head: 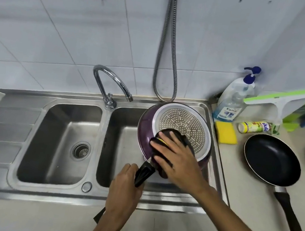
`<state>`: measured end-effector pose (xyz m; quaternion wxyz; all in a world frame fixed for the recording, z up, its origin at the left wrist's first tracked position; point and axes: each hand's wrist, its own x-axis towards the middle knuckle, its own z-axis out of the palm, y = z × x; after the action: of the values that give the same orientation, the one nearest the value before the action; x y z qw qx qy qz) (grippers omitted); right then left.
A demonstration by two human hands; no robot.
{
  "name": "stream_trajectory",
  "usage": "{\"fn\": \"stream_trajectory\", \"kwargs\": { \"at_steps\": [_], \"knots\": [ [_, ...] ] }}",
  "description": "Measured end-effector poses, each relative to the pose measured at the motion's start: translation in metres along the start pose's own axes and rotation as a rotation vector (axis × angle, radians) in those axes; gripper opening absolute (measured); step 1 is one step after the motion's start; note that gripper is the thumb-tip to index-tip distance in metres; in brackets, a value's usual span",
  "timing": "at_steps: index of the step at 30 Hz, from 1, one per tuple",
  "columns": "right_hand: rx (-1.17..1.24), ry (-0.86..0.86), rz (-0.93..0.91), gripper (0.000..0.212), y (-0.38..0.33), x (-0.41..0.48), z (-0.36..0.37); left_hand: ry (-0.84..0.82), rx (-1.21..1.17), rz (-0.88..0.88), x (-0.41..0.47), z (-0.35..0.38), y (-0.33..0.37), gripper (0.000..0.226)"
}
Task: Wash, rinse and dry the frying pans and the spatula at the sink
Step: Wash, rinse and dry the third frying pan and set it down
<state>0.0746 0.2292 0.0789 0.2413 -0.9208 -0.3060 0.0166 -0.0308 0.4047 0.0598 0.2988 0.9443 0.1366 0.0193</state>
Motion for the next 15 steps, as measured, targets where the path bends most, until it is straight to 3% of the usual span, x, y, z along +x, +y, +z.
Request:
{"fn": "stream_trajectory", "kwargs": {
  "at_steps": [3, 10, 12, 15],
  "knots": [
    [-0.153, 0.042, -0.056, 0.042, -0.014, 0.037, 0.004, -0.017, -0.003, 0.009, 0.000, 0.002, 0.007, 0.040],
    [-0.030, 0.007, 0.336, 0.041, 0.090, 0.106, -0.027, -0.053, -0.098, -0.147, 0.006, -0.005, 0.014, 0.033],
    [0.055, 0.068, 0.422, 0.036, 0.116, 0.089, -0.040, -0.061, -0.113, -0.187, 0.008, -0.007, 0.010, 0.032],
    [0.254, 0.304, 0.575, 0.032, 0.112, 0.047, -0.042, -0.055, -0.146, -0.228, 0.010, -0.006, 0.006, 0.033]
  ]
}}
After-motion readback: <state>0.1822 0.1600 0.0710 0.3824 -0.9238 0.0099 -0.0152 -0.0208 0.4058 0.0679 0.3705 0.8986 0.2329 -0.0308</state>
